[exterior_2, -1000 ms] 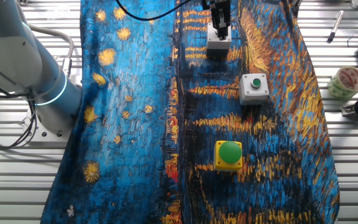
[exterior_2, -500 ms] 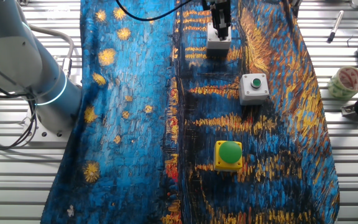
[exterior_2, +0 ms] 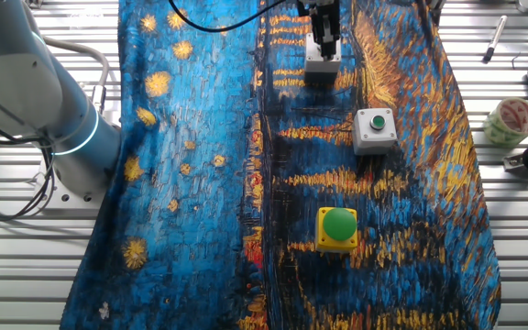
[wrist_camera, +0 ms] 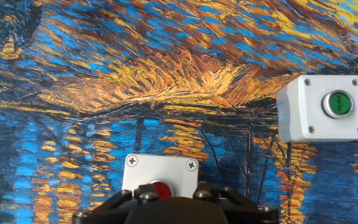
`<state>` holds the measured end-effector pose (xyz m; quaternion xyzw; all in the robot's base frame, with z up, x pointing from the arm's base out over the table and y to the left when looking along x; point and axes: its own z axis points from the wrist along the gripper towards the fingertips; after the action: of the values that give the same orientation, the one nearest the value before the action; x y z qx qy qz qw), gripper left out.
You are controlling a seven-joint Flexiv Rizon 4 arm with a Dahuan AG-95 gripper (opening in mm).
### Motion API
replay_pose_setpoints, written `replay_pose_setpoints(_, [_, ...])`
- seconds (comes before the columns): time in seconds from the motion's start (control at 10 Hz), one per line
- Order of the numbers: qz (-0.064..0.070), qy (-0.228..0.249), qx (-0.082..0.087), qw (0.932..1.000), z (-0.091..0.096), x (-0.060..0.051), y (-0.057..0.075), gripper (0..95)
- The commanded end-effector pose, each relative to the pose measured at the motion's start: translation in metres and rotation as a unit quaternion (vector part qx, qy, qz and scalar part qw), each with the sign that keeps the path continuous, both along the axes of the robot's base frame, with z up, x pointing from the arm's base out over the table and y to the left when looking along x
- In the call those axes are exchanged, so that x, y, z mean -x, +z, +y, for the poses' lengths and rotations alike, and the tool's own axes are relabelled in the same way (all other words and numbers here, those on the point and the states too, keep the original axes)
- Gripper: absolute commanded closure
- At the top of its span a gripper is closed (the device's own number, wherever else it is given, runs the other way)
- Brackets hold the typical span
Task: Press three buttons from left to right in sequence
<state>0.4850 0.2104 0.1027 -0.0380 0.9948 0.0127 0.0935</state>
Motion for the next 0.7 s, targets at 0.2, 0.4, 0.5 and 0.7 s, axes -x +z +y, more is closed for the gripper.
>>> replay_pose_setpoints(0.2, [-0.002,0.001,-0.001,1.0000,-0.0002,-0.0001,-0.0040,57.0])
replay_pose_setpoints(0.4, [-0.007,0.000,-0.002,1.0000,0.0000,0.0001,-0.0076,57.0])
replay_pose_setpoints(0.5, [-0.008,0.001,-0.003,1.0000,0.0001,0.0001,-0.0089,57.0])
replay_pose_setpoints(0.7, [-0.006,0.001,-0.009,0.9999,0.0001,0.0000,-0.0092,57.0])
